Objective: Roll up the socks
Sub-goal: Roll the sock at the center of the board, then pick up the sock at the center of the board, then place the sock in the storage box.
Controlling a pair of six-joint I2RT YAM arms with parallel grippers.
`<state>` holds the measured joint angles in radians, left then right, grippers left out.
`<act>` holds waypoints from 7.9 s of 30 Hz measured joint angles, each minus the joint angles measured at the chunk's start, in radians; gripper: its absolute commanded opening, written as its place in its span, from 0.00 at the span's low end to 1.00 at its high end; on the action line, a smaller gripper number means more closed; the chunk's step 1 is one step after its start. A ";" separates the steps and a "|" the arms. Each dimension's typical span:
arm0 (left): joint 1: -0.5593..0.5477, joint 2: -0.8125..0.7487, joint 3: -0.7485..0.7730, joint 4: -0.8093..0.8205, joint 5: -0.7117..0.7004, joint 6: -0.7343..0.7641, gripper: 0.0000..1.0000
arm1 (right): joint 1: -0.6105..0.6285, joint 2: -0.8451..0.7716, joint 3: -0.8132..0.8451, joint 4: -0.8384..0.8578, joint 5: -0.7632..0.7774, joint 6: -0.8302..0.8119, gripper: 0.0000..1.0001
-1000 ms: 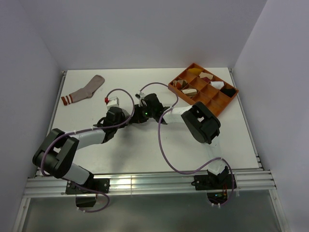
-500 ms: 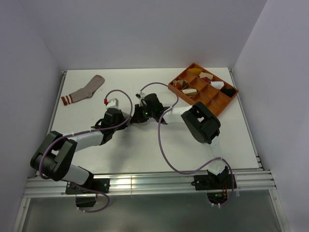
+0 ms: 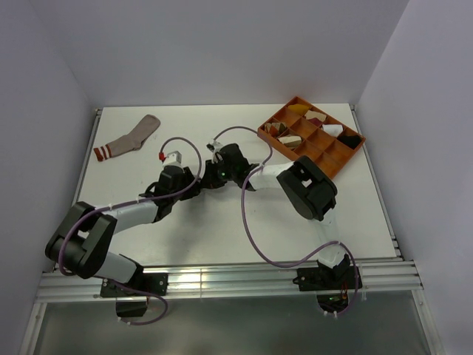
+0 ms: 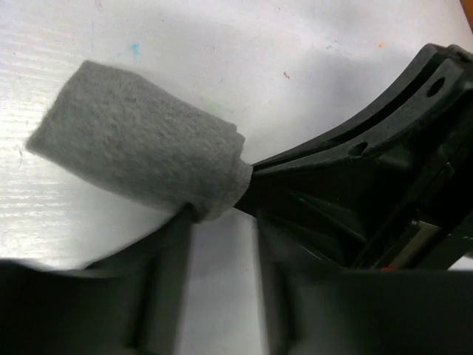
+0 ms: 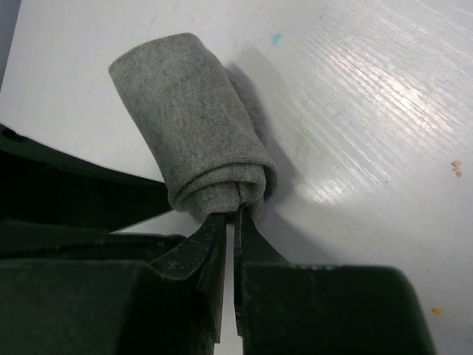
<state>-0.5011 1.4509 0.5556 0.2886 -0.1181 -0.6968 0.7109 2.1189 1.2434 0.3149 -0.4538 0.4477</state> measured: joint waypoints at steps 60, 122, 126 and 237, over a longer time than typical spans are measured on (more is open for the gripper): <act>0.205 0.112 0.027 0.021 0.004 -0.407 0.29 | 0.051 0.006 -0.003 0.016 -0.008 -0.109 0.14; 0.074 0.136 0.114 -0.093 0.064 -0.363 0.25 | 0.247 -0.111 -0.167 0.130 0.589 -0.430 0.55; 0.074 0.136 0.114 -0.093 0.069 -0.364 0.25 | 0.249 -0.111 -0.172 0.132 0.595 -0.414 0.56; 0.602 -0.308 0.469 -0.765 0.042 0.121 0.99 | -0.592 -0.311 -0.086 -0.447 0.653 -0.608 0.00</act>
<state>0.1013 1.1431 1.0248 -0.4767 -0.0757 -0.5762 0.1188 1.8076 1.1576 -0.1322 0.1993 -0.1600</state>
